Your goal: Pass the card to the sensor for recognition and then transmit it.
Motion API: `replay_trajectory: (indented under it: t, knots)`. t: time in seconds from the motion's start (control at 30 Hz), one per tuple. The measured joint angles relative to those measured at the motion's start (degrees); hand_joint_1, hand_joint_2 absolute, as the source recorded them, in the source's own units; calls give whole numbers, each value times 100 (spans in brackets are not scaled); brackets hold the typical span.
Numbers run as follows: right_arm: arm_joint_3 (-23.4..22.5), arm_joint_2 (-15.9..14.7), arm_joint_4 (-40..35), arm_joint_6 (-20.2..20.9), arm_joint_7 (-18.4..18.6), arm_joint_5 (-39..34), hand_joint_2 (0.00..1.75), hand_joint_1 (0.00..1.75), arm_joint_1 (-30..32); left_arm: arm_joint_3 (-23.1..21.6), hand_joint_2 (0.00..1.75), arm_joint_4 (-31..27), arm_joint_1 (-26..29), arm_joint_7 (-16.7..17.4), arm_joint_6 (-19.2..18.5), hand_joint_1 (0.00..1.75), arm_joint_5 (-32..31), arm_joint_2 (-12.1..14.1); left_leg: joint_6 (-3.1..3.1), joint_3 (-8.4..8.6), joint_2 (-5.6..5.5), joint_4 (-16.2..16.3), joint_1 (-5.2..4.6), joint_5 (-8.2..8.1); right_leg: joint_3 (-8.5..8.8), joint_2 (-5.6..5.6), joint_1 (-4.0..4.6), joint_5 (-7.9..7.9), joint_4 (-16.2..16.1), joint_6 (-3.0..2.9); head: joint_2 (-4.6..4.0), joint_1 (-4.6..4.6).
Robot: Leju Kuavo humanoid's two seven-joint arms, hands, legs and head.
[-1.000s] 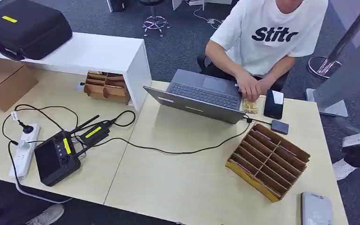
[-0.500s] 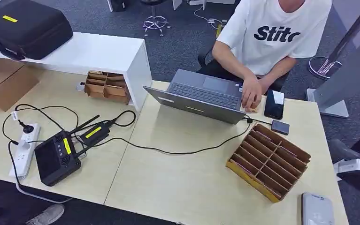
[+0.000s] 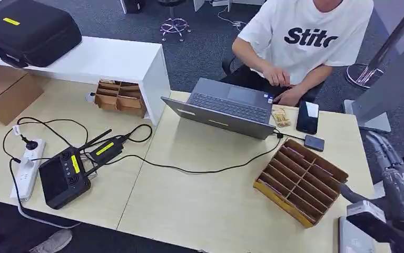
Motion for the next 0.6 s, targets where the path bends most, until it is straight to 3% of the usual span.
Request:
replay_trajectory:
  t: [0.6]
  knots:
    - [686,664,931,13,164,-96,175,0,-472,33,175,0,-77,61,61,0,-9,-20,0,-1,0,0,0,1,0,0,0,0,0,0,0,0]
